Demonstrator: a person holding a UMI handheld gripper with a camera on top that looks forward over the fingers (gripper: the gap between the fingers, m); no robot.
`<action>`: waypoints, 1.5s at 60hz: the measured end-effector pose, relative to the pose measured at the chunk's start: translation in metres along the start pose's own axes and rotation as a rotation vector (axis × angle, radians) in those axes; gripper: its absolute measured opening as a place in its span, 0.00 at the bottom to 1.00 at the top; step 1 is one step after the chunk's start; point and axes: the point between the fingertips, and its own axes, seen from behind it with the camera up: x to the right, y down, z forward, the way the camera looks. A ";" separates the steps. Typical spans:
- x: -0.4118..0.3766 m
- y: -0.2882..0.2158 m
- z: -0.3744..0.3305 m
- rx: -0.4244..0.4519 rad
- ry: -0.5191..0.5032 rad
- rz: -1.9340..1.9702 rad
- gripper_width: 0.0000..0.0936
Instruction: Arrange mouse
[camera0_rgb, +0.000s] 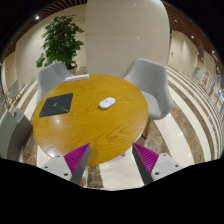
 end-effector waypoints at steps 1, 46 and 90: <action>-0.003 0.009 0.001 0.004 0.000 0.002 0.93; -0.044 -0.071 0.185 0.058 -0.077 -0.092 0.93; -0.048 -0.129 0.324 0.021 -0.080 -0.097 0.93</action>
